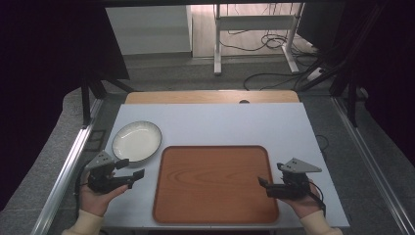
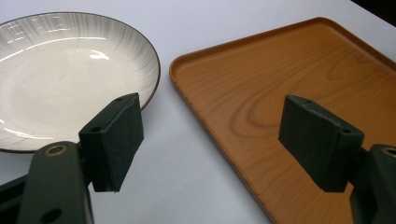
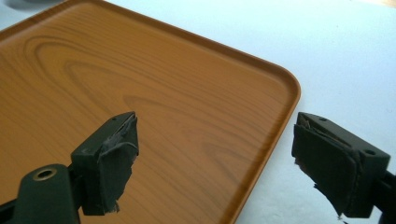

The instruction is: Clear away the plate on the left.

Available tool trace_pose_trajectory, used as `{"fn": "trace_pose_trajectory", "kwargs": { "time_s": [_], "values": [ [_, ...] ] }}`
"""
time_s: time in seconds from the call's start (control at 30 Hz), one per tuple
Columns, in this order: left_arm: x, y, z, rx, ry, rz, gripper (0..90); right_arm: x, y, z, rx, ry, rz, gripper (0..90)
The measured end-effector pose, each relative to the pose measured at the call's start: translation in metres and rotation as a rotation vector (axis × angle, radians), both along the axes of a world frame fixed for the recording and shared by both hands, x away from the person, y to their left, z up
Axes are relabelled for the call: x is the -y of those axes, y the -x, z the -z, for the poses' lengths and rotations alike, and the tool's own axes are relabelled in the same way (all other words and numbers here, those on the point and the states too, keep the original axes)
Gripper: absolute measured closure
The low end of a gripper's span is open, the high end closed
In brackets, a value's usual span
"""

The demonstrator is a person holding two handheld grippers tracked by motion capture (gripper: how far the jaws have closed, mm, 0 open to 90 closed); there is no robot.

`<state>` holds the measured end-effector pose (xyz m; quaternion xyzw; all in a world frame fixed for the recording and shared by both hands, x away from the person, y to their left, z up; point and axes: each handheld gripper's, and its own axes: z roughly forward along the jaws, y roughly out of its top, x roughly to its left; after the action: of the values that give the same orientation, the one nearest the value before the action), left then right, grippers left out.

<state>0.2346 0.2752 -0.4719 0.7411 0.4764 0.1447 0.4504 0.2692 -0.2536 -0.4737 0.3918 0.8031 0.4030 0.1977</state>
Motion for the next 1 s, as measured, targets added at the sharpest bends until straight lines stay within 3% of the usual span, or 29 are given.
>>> {"fn": "trace_pose_trajectory", "kwargs": {
  "time_s": [0.17, 0.53, 1.0],
  "values": [
    [-0.005, 0.002, -0.003, 0.008, 0.016, -0.013, 22.0, -0.003, -0.002, 0.000, -0.002, 0.003, -0.009, 15.0],
    [-0.005, 0.000, -0.002, 0.007, -0.002, -0.019, 22.4, -0.003, -0.004, 0.001, -0.008, 0.001, -0.013, 15.3],
    [-0.004, -0.009, -0.015, 0.017, -0.002, -0.020, 22.5, -0.004, -0.006, 0.001, -0.012, 0.000, -0.016, 15.4]
  ]
}}
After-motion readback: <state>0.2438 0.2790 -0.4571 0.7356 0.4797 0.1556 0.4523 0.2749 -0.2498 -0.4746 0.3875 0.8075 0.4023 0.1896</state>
